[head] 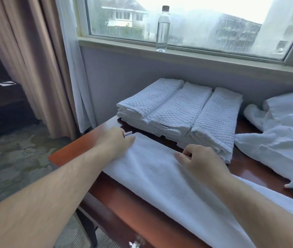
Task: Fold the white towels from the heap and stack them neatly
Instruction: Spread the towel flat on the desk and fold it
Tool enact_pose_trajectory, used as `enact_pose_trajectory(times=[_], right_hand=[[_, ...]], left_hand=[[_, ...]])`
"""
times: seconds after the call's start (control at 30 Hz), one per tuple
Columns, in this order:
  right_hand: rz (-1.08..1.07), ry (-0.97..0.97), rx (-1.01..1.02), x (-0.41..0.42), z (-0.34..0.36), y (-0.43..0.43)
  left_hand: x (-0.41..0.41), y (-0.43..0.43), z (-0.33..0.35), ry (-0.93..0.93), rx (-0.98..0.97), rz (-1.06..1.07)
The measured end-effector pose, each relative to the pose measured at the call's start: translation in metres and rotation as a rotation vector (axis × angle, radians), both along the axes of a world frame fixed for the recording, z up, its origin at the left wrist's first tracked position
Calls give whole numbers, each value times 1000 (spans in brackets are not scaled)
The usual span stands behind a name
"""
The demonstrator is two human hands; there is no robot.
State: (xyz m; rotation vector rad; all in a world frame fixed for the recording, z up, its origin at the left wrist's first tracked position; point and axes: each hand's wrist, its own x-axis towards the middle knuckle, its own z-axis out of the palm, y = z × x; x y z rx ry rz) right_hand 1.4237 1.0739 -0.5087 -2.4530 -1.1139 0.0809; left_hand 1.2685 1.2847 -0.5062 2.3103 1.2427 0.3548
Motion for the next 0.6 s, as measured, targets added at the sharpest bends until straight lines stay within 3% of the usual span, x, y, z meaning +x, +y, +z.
enact_pose_trajectory(times=[0.23, 0.33, 0.43, 0.6], right_hand=[[43, 140, -49, 14, 8, -36], [76, 221, -90, 25, 15, -58], [73, 255, -150, 39, 19, -88], [38, 229, -204, 60, 20, -149]], left_hand=[[-12, -24, -14, 62, 268, -1], [-20, -39, -19, -25, 396, -300], [-23, -52, -27, 113, 336, -568], [-14, -54, -27, 310, 275, -468]])
